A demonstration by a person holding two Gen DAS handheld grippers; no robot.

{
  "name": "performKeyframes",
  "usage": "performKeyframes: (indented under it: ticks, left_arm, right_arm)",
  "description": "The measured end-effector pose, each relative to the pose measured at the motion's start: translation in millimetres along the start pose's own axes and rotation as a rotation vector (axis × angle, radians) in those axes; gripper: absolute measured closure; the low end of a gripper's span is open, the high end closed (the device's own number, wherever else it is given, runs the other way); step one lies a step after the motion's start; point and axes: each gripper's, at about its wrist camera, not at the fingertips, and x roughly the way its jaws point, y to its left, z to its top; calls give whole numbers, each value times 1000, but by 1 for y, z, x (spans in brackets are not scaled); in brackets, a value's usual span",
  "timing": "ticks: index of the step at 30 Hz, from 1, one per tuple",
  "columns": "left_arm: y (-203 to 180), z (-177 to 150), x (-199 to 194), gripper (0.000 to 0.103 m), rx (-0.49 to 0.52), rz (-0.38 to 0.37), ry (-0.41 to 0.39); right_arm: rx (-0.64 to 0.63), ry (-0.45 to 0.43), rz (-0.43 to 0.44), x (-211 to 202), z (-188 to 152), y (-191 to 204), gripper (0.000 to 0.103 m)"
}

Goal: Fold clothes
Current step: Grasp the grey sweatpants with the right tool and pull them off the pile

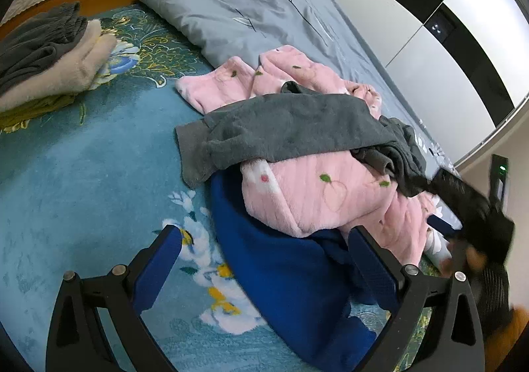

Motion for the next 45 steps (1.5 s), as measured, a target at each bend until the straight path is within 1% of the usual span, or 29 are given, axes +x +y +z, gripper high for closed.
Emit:
performKeyframes:
  ticks: [2, 4, 5, 7, 8, 9, 11, 12, 14, 15, 18, 22, 25, 29, 33, 37, 41, 45]
  left_arm:
    - [5, -1, -6, 2, -3, 4, -9]
    - [12, -2, -12, 2, -10, 15, -16]
    - [17, -3, -15, 2, -14, 24, -20]
    - [26, -6, -20, 2, -29, 39, -22]
    - [30, -8, -22, 2, -38, 43, -21]
    - [35, -10, -24, 2, -48, 49, -21]
    - [45, -15, -29, 2, -71, 59, -20]
    - [49, -17, -32, 2, -83, 64, -19]
    - [57, -20, -36, 2, -111, 70, -12]
    - [58, -21, -38, 2, -123, 71, -10]
    - [58, -26, -44, 2, -151, 62, -6]
    - [43, -35, -55, 2, -141, 45, 5]
    - [33, -41, -66, 2, -133, 31, 3]
    - [16, -50, -90, 2, -106, 17, -21]
    - [3, -64, -110, 2, -76, 12, -37]
    - [-2, -81, -121, 2, -66, 16, -31]
    - [-6, -98, -133, 2, -51, 16, -32]
    - [-13, -111, -143, 2, -27, 13, -40]
  right_arm:
    - [127, 0, 53, 11, 13, -12, 15]
    - [293, 12, 115, 25, 24, -28, 15]
    - [346, 14, 134, 29, 27, -32, 15]
    - [410, 22, 154, 38, 31, -35, 21]
    - [429, 30, 156, 42, 33, -35, 33]
    - [447, 38, 156, 45, 35, -35, 49]
    - [479, 55, 152, 47, 36, -36, 63]
    - [504, 58, 164, 47, 37, -39, 74]
    - [544, 59, 191, 43, 40, -44, 85]
    - [550, 57, 214, 39, 42, -46, 88]
    - [507, 48, 287, 20, 49, -46, 90]
    - [431, -2, 397, -27, 56, -45, 92]
    - [383, -49, 502, -73, 59, -50, 92]
    - [313, -109, 620, -142, 54, -63, 93]
    - [269, -158, 710, -205, 37, -86, 93]
    - [231, -197, 758, -257, 12, -112, 93]
    - [164, -209, 730, -306, -23, -145, 93]
    - [128, -211, 671, -342, -59, -184, 93]
